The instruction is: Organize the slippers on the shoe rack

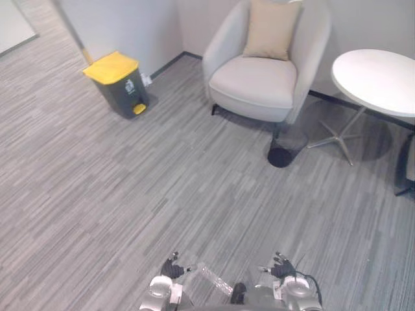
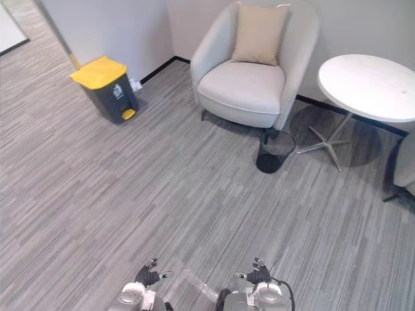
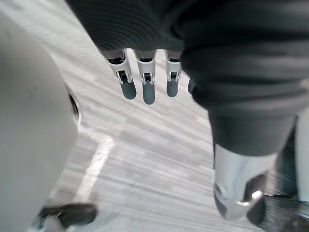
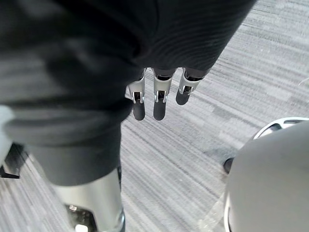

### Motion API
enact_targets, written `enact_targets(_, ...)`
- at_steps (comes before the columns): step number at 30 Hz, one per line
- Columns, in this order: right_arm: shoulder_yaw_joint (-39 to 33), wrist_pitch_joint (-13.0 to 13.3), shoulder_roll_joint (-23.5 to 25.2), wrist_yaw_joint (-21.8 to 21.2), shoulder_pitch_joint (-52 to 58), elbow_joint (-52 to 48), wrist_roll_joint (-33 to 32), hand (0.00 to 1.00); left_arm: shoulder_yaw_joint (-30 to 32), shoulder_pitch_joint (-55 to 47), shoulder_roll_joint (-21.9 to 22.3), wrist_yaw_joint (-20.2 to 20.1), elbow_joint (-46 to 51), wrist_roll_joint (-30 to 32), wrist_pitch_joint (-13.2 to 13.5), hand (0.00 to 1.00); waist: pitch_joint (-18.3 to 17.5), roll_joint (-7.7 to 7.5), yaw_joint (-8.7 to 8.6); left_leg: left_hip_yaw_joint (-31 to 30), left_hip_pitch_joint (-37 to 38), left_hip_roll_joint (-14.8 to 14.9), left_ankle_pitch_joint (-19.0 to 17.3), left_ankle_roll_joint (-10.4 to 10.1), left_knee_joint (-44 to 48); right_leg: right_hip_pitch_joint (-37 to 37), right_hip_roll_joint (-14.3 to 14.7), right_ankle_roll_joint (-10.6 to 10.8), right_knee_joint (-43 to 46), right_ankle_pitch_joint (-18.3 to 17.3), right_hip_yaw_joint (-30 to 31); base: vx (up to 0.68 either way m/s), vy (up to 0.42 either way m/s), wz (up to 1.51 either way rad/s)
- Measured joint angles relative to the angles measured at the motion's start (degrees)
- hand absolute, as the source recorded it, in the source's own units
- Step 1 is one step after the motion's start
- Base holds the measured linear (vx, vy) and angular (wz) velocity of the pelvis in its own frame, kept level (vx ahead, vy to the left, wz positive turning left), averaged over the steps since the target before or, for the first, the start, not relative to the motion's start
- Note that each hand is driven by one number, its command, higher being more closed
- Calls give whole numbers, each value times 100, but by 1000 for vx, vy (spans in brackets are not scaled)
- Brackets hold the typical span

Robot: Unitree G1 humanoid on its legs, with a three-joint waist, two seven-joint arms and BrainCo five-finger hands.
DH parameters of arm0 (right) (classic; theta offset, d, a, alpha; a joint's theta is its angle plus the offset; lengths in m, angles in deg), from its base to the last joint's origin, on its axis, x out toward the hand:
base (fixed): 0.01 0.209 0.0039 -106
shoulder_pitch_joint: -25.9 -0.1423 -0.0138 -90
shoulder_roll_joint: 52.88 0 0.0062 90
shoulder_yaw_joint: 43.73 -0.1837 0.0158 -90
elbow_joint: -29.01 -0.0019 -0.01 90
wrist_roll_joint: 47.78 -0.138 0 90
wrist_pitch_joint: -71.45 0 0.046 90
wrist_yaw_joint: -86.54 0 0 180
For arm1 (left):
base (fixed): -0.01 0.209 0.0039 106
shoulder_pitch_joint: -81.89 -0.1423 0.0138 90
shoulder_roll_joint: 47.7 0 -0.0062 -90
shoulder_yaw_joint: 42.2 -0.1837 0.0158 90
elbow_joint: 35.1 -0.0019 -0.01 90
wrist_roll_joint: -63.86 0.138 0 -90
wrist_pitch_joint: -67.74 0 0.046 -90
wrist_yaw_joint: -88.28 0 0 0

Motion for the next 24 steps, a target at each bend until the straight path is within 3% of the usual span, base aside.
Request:
enact_targets(1, 76, 13, -25, 2, -96, 156, 0, 0, 112, -67, 8, 26, 135, -9, 53, 0, -43, 35, 174, -993, 25, -388, 132, -141, -977, -256, -10, 167, -26, 91, 547, -15, 284, -157)
enact_targets(2, 129, 22, -61, -2, -152, 208, 1, 0, 142, -100, 9, 44, 144, -9, 75, 0, -72, 92, 197, -1270, -4, -417, 291, -193, -1238, -336, 70, 269, -47, 95, 711, -35, 237, -172)
enact_targets(3, 231, 29, -60, -4, -193, 209, 4, 0, 212, -133, 21, 87, 108, -9, 97, 0, -77, 190, 192, -1186, 10, -402, 666, 18, -1188, -351, 167, 422, -128, 121, 1011, 27, 288, -133)
enact_targets(5, 231, 0, 20, -21, -94, 216, 15, 0, 299, -202, -140, 117, -26, -52, 50, 0, -194, -14, 152, -490, 143, -449, 592, 104, -1225, -314, 74, 661, -586, 510, 1661, 84, 334, -140)
enact_targets(7, 237, -35, 38, -21, -64, 227, 13, 0, 299, -219, -206, 117, -69, -54, 50, 0, -273, -137, 164, -98, 277, -535, 596, 162, -1394, -317, -16, 777, -813, 679, 2026, 55, 216, -105)
enact_targets(10, 221, -43, 29, -38, 24, 240, 6, 0, 289, -186, -237, 114, -179, -53, 46, 0, -317, -221, 98, 454, 565, -650, 635, 231, -1710, -514, -100, 849, -735, 757, 2402, 66, 184, -97)
enact_targets(13, 249, -38, 35, -68, -22, 289, 16, 0, 252, -137, -233, 112, -259, -54, 44, 0, -293, -179, 96, 865, 659, -557, 660, 275, -1825, -870, -117, 772, -193, 679, 1836, 2, 56, -71)
enact_targets(14, 242, -34, 42, -82, -33, 298, 11, 0, 181, -122, -255, 108, -268, -54, 35, 0, -284, -192, 95, 1055, 732, -542, 678, 304, -1886, -1048, -341, 535, 338, 398, 409, -3, -9, -41)
enact_targets(16, 229, -10, 44, -81, -9, 307, 14, 0, 175, -109, -238, 108, -279, -54, -3, 0, -293, -217, 67, 1054, 844, -533, 675, 299, -1886, -1007, -453, 444, 553, 256, -235, 30, -91, -23)
enact_targets(18, 201, 28, -2, -82, 24, 319, 13, 0, 188, -86, -189, 105, -282, -57, -19, 0, -325, -152, 55, 1022, 916, -510, 679, 291, -1942, -899, -309, 452, 332, 286, -180, 32, -76, -8)
enact_targets(20, 55, 21, -31, -78, 28, 461, 10, 0, 195, -111, -85, 89, -280, -57, -16, 0, -411, -4, 114, 1037, 905, -327, 733, 210, -1975, -508, 36, 403, -608, 750, -113, 60, -99, -26)
enact_targets(24, -164, 14, -23, -56, 96, 489, -5, 0, 241, -115, -113, 69, -290, -108, -17, 0, -446, -58, 135, 1030, 938, -292, 786, 158, -1978, -90, 323, 311, -1673, 1325, 189, 18, -85, -37)
